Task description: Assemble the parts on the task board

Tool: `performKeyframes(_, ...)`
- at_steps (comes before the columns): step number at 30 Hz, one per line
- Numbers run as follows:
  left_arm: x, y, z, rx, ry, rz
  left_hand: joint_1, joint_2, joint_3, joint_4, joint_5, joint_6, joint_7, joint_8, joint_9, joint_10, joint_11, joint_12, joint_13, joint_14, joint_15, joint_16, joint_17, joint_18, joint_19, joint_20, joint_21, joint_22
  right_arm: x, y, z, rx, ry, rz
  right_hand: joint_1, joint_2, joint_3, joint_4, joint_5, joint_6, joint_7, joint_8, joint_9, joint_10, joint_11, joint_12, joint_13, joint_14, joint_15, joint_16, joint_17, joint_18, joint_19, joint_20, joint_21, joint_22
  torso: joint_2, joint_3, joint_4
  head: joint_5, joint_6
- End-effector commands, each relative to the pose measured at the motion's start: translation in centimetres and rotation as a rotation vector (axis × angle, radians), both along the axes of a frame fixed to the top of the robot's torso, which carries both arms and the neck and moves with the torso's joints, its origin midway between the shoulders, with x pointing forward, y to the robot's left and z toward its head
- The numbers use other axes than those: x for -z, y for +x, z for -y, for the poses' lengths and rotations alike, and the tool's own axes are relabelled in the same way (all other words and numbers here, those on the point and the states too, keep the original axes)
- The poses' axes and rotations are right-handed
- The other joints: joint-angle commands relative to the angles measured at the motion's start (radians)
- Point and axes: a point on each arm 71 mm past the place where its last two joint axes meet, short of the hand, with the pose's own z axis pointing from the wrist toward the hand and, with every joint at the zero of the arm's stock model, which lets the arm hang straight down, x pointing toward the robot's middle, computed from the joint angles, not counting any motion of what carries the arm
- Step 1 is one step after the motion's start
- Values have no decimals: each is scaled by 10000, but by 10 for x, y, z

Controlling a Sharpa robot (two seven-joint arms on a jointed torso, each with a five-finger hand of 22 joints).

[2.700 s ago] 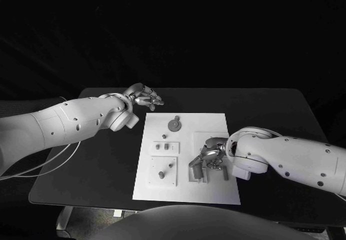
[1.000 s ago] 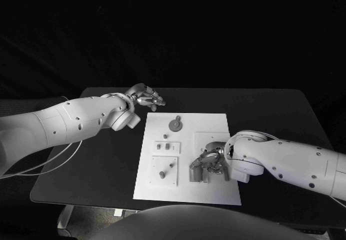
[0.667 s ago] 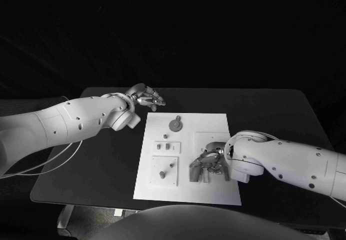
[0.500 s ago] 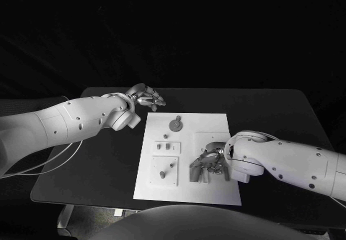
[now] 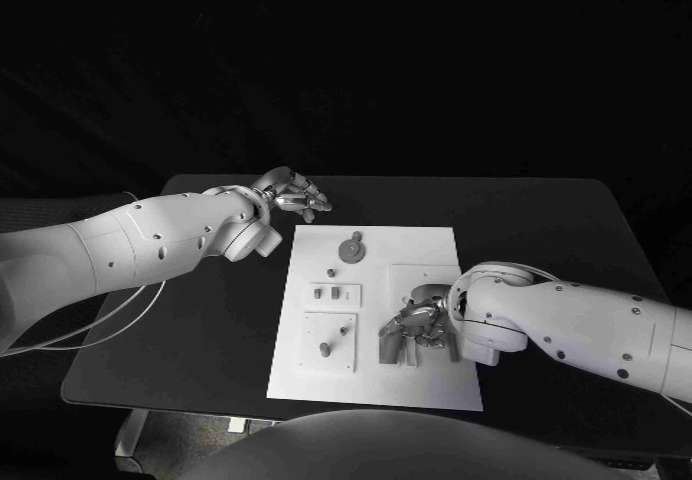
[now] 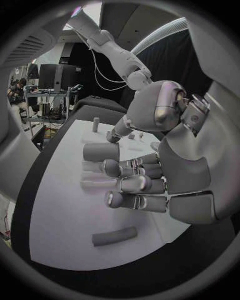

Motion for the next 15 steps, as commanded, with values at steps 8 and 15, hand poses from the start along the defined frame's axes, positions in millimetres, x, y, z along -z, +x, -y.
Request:
performKeyframes(8,0,0,2,151,7,-37,-15,97,-1,65,-29,-44,-39,-43,13,-90,13,32,-15,62,29,-61,15,144,21,0,-52,19,-2,1,-4,-136,228,603,-517,-603,51,628,-406,-101,-36,-51,34,-78,-27,-46,23,-123,-65,-56,-21,289,-53,-53,-97,91,-3,-2,-1,35,1)
performKeyframes(15,0,0,1,136,23,-53,-13,100,0,66,-28,-42,-40,-43,14,-91,13,33,-17,63,30,-64,19,143,21,0,-53,20,-2,1,-4,-181,325,662,-771,-1267,560,1556,-404,-147,-57,-12,150,-77,-43,-36,56,-109,-114,-42,43,289,-26,-173,-75,100,-3,-3,-1,60,1)
